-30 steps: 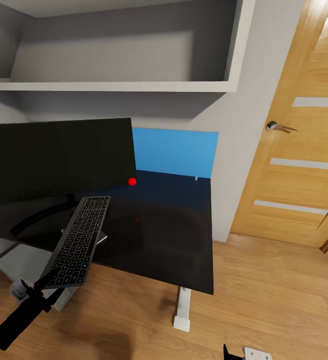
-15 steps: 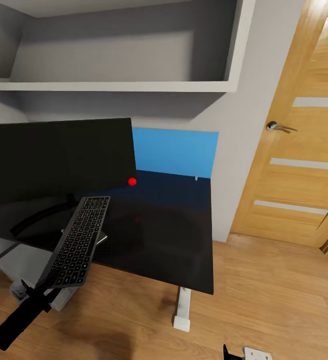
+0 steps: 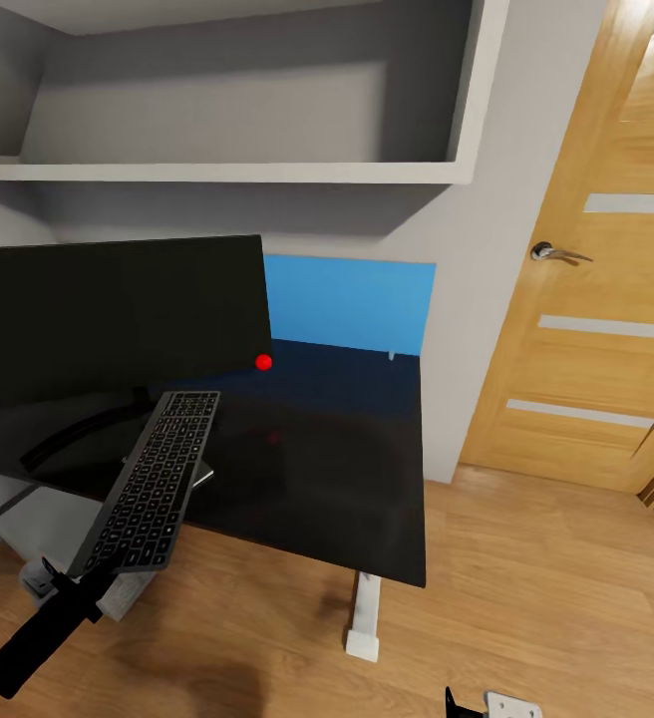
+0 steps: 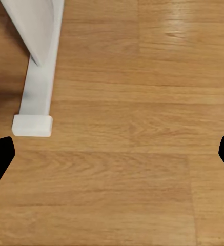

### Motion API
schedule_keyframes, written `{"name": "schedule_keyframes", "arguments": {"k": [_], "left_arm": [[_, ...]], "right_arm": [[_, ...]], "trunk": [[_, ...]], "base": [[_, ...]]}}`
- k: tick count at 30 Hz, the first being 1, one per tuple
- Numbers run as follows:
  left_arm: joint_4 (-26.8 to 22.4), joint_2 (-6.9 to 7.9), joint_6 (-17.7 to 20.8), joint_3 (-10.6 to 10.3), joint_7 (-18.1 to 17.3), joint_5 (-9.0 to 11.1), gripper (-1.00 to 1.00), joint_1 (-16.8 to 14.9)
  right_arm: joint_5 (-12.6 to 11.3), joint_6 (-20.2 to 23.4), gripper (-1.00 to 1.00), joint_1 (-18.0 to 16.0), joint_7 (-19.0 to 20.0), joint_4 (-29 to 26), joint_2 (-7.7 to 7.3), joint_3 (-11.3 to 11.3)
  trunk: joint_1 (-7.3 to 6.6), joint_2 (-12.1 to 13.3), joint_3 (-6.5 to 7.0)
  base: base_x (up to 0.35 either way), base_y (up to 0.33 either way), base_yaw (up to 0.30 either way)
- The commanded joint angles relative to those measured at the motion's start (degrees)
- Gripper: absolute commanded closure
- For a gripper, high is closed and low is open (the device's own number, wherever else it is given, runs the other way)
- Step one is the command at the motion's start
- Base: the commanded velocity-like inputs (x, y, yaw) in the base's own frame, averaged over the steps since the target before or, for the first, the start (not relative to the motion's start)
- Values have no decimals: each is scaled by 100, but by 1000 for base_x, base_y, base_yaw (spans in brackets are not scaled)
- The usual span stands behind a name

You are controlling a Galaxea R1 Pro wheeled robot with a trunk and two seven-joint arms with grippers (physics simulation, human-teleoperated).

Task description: In the bedroom, organize the workspace by keeping the computer under the desk, ensuring the monitor is on the desk, placing the keyboard on the desk next to the monitor, placing the mouse on the desk next to the keyboard, moving the folder from the swivel chair onto the desk next to the mouse, stacking the notebook on top of the folder with the pen on top of the notebook, and positioning the swivel chair next to the desk.

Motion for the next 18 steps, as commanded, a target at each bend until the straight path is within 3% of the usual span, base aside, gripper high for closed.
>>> {"name": "schedule_keyframes", "arguments": {"k": [1, 9, 18], "left_arm": [[3, 1, 10, -4, -11, -8, 100, -2], [3, 2, 10, -4, -18, -2, 100, -2], [3, 3, 14, -4, -8, -3, 100, -2]], "right_arm": [[-2, -22, -100, -5, -7, 9, -2, -5], [-2, -22, -100, -5, -7, 9, -4, -5], [-2, -22, -100, -5, -7, 9, -1, -5]], "trunk": [[-1, -2, -5], [-1, -2, -5], [-88, 158, 67]], "base": [[0, 0, 0], [15, 0, 0], [142, 0, 0]]}}
